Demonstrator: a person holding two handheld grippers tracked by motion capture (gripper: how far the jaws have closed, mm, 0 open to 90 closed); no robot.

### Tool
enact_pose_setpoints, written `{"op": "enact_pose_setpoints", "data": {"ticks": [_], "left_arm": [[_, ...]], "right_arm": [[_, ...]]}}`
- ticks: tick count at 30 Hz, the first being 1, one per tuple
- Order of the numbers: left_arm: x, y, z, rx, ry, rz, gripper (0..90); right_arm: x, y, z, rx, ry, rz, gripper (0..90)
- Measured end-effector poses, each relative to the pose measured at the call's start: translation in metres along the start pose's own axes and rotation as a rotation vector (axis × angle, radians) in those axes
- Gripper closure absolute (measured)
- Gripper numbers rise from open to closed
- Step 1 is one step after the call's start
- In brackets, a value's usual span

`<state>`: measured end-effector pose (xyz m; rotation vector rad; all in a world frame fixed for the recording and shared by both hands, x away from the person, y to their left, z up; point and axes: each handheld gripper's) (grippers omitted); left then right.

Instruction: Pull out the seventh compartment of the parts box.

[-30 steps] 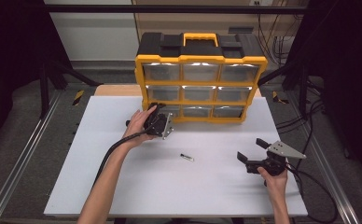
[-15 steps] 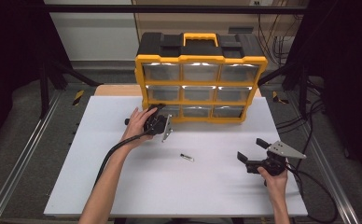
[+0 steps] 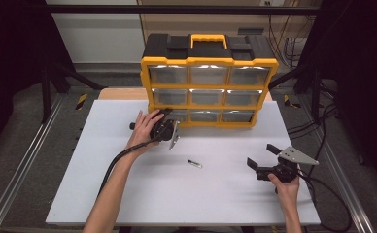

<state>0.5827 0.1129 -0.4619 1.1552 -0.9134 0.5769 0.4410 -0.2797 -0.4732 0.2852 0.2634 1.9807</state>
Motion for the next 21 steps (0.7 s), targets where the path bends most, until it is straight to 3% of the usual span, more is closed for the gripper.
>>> {"op": "enact_pose_setpoints", "data": {"ticks": [21], "left_arm": [[-0.0009,0.0002,0.001,0.021,-0.045,0.074,68.6]], "right_arm": [[-0.0002,0.0,0.0,-0.001,0.001,-0.001,0.4]]}}
Point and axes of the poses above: each handheld gripper's, and its own axes: y roughly backward along the jaws, z roughly out of its top, x roughly to its left, and after that the axes turned 10 degrees about -z, right-handed
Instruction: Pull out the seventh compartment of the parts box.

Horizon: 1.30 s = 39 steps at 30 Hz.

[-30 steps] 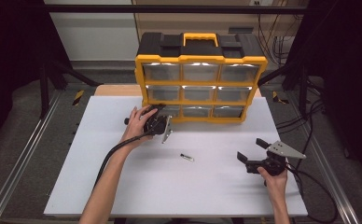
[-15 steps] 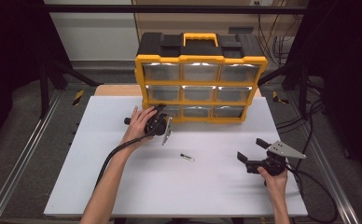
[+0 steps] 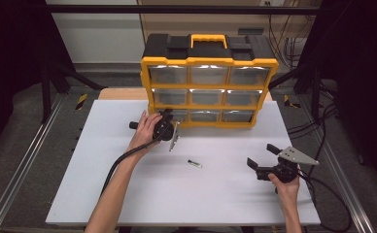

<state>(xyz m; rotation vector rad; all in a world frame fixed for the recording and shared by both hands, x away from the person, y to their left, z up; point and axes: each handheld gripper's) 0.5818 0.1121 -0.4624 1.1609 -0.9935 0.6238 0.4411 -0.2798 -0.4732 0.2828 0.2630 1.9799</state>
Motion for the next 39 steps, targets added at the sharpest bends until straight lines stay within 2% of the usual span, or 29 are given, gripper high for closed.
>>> {"op": "enact_pose_setpoints", "data": {"ticks": [10,39], "left_arm": [[-0.0006,-0.0005,0.001,0.013,-0.03,0.025,74.7],[-0.0062,0.0033,0.0052,0.036,-0.079,0.065,76.9]], "right_arm": [[-0.0001,0.0001,0.0001,-0.001,0.0,-0.002,0.4],[-0.0002,-0.0004,-0.0001,0.0,0.0,0.001,0.4]]}}
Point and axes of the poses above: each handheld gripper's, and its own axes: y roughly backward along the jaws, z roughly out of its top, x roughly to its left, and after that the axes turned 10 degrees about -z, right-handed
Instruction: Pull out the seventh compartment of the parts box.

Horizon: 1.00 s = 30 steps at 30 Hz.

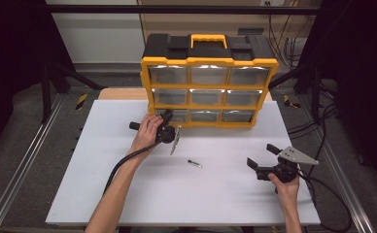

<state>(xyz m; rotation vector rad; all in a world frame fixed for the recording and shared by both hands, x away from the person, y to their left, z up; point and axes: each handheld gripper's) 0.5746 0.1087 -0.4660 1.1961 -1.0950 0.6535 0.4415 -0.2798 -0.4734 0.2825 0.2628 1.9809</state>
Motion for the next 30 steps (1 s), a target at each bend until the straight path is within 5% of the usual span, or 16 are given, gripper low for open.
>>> {"op": "enact_pose_setpoints", "data": {"ticks": [30], "left_arm": [[-0.008,0.015,0.003,-0.014,-0.004,0.017,77.2]], "right_arm": [[0.0,0.0,0.0,0.004,-0.003,0.003,0.4]]}}
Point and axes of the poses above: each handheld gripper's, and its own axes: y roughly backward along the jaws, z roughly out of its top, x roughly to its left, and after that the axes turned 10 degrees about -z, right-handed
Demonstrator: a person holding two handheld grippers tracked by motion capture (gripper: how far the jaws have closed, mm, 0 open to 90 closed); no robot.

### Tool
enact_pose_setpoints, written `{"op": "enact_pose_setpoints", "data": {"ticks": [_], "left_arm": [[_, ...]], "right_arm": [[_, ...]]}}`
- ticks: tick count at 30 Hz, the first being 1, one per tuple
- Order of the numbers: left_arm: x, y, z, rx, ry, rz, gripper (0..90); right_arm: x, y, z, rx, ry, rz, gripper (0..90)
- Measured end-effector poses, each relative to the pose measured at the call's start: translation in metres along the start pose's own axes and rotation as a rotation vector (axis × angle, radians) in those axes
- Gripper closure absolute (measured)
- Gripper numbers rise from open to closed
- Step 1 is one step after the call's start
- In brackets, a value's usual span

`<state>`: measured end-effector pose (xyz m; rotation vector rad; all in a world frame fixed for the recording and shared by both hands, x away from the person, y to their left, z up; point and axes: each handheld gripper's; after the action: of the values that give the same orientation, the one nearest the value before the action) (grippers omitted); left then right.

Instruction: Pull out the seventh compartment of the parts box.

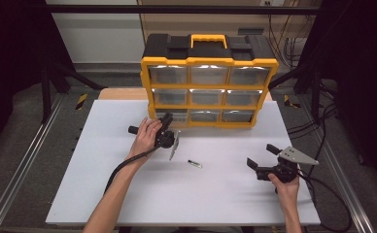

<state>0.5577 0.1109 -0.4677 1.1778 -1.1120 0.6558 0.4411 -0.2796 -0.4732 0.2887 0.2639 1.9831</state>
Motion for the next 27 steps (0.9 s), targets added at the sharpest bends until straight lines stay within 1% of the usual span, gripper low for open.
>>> {"op": "enact_pose_setpoints", "data": {"ticks": [2,4,5,7,8,12,18,21,24,25,27], "left_arm": [[-0.001,0.002,0.0,0.005,0.004,-0.001,77.3],[-0.002,0.002,0.001,-0.005,0.004,0.008,77.3],[-0.002,0.003,0.001,0.001,0.001,0.008,77.3],[-0.003,0.004,0.001,-0.004,0.003,0.011,77.4],[-0.003,0.004,0.002,-0.005,0.008,0.009,77.3],[-0.004,0.006,0.002,-0.002,0.002,0.011,77.4],[-0.006,0.009,0.003,-0.006,0.009,0.013,77.4],[-0.006,0.01,0.003,-0.006,0.001,0.016,77.4],[-0.008,0.011,0.003,-0.009,0.005,0.016,77.5],[-0.007,0.012,0.004,-0.008,0.0,0.019,77.5],[-0.009,0.013,0.004,-0.016,0.013,0.017,77.5]], "right_arm": [[0.0,0.0,0.0,-0.004,0.003,-0.002,0.4],[0.0,0.0,0.0,-0.002,0.001,-0.002,0.4],[0.0,0.0,0.0,-0.002,0.0,-0.002,0.4],[0.0,0.0,0.0,0.0,0.0,0.001,0.4],[0.0,0.0,0.0,0.0,-0.001,0.001,0.4],[0.0,0.0,0.0,0.001,0.0,0.0,0.4],[0.0,0.0,0.0,0.0,-0.001,0.001,0.4],[0.0,0.0,0.0,0.001,-0.001,0.001,0.4],[0.0,0.0,0.0,0.001,-0.001,0.001,0.4],[0.0,0.0,0.0,0.002,-0.001,0.001,0.4],[0.0,0.0,0.0,0.0,0.003,-0.003,0.4]]}}
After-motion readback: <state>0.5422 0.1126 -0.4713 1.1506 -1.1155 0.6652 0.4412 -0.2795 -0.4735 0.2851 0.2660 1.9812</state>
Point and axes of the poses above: each handheld gripper's, and its own axes: y roughly backward along the jaws, z roughly out of its top, x roughly to its left, and after that the axes turned 10 degrees about -z, right-handed
